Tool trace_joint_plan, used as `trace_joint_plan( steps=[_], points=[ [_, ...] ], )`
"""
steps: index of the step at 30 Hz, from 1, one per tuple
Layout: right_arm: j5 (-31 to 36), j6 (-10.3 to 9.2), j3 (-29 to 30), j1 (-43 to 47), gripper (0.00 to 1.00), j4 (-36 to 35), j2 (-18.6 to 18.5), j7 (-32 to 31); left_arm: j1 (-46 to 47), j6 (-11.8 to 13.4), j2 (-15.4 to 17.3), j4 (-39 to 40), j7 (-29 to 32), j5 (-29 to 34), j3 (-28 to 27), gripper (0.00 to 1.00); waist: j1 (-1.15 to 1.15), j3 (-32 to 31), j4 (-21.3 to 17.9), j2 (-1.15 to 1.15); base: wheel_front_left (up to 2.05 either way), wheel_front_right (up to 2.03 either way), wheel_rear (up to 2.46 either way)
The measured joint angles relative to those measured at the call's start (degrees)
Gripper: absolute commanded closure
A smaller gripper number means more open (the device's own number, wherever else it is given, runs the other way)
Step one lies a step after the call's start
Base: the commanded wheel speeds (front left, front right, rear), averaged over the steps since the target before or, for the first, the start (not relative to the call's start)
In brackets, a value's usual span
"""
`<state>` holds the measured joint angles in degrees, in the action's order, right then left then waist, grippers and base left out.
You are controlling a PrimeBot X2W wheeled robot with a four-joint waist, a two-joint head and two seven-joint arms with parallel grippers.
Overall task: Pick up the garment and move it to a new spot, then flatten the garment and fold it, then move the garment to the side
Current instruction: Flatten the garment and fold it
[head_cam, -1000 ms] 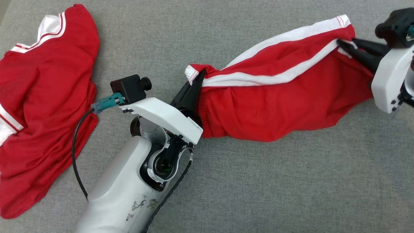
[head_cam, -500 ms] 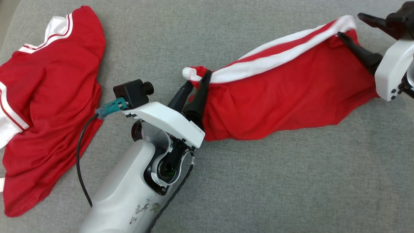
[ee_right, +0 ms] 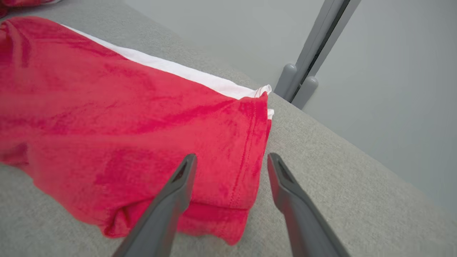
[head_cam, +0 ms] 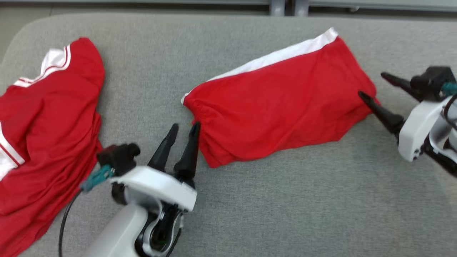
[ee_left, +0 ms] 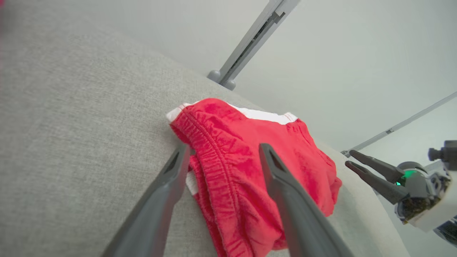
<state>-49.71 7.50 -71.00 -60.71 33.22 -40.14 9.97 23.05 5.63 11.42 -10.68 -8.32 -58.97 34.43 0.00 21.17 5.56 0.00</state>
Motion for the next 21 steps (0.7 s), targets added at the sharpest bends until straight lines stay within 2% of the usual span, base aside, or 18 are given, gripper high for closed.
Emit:
trace_joint_plan(
  steps=[3, 4, 5, 10, 14, 21],
  points=[
    [-0.69, 0.0, 2.14, 4.3, 0.0, 0.92, 0.58, 1.93, -3.81, 1.19, 2.44, 2.82, -4.07, 3.61, -0.51, 0.0, 0.0, -2.31, -0.9, 0.0, 0.0, 0.0, 0.0],
    [-0.78, 0.01, 4.57, 6.91, 0.0, 1.88, 1.15, 3.22, -6.27, 3.45, 4.1, 4.44, -5.87, 7.14, -2.05, 0.0, 0.0, -3.9, -1.56, 0.0, 0.0, 0.0, 0.0],
    [-0.7, 0.0, 5.68, 8.31, 0.0, 2.29, 1.53, 3.56, -7.71, 4.07, 4.8, 5.48, -6.32, 9.12, -3.02, 0.0, 0.0, -4.68, -1.92, 0.0, 0.0, 0.0, 0.0],
    [-1.01, 0.0, 11.07, 14.78, 0.0, 3.09, 3.76, 4.35, -15.67, 5.27, 3.74, 12.7, -6.83, 18.23, -11.2, 0.0, 0.0, -7.64, -3.83, 0.0, 0.0, 0.0, 0.0],
    [-0.03, 0.0, 14.25, 15.52, 0.0, 3.93, 4.68, 3.23, -20.78, 4.07, 1.79, 16.1, -6.82, 26.47, -16.29, 0.0, 0.0, -8.05, -4.5, 0.0, 0.0, 0.0, 0.0],
    [-1.26, 0.0, 18.74, 10.7, 0.0, 6.0, 8.88, -5.94, -23.82, -0.87, -4.0, 17.85, -6.82, 34.93, -22.57, 0.0, 0.0, -6.2, -2.74, 0.0, 0.0, 0.0, 0.0]
  ],
)
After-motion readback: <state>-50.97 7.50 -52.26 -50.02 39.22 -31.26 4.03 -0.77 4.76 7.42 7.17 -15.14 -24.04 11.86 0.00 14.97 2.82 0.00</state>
